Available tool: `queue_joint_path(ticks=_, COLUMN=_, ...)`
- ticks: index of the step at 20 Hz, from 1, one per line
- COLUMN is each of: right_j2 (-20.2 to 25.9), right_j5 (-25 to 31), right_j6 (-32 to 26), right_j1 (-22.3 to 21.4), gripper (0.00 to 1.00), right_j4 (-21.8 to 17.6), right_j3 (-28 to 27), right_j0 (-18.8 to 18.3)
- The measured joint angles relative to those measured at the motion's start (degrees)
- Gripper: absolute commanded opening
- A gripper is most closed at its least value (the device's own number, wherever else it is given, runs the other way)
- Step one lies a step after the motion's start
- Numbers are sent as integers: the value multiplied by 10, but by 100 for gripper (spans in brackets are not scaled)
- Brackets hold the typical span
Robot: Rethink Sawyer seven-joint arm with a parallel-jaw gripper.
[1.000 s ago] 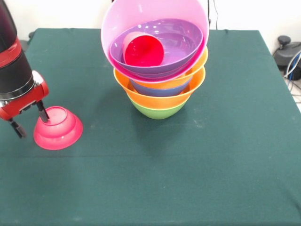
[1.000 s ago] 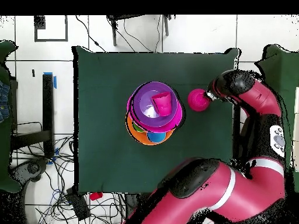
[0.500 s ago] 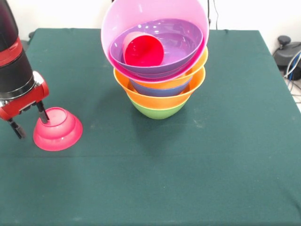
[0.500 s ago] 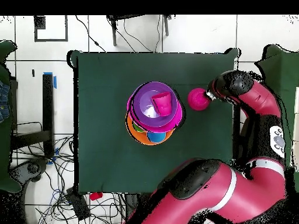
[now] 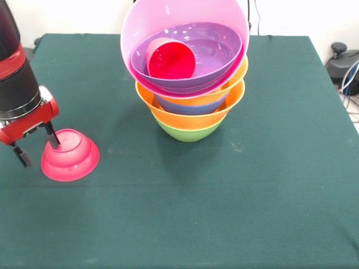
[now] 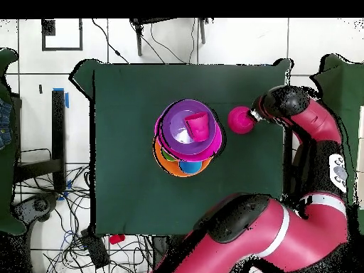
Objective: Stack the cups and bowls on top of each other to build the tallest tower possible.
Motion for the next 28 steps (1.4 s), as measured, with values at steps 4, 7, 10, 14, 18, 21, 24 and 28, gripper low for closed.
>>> queue_joint_path(ticks=4, right_j2=5, right_j5=0, right_j6=0, right_j1=2, gripper=100, right_j4=10, right_j3=0, right_j0=-3)
queue_joint_path(ticks=7, right_j2=11, right_j5=0, right_j6=0, right_j1=3, gripper=100, right_j4=17, right_j3=1, right_j0=-6)
queue_joint_path(ticks=10, right_j2=22, right_j5=0, right_j6=0, right_j1=5, gripper=100, right_j4=27, right_j3=1, right_j0=-11)
queue_joint_path(ticks=14, right_j2=30, right_j5=2, right_j6=0, right_j1=9, gripper=100, right_j4=40, right_j3=1, right_j0=-16)
queue_joint_path(ticks=18, right_j2=33, right_j5=8, right_j6=0, right_j1=12, gripper=100, right_j4=51, right_j3=1, right_j0=-20)
queue_joint_path(ticks=21, right_j2=34, right_j5=8, right_j6=0, right_j1=13, gripper=100, right_j4=55, right_j3=1, right_j0=-20)
queue_joint_path(ticks=24, right_j2=35, right_j5=11, right_j6=0, right_j1=13, gripper=0, right_j4=55, right_j3=1, right_j0=-20)
queue_joint_path(ticks=28, right_j2=35, right_j5=25, right_j6=0, right_j1=12, gripper=0, right_j4=58, right_j3=1, right_j0=-17)
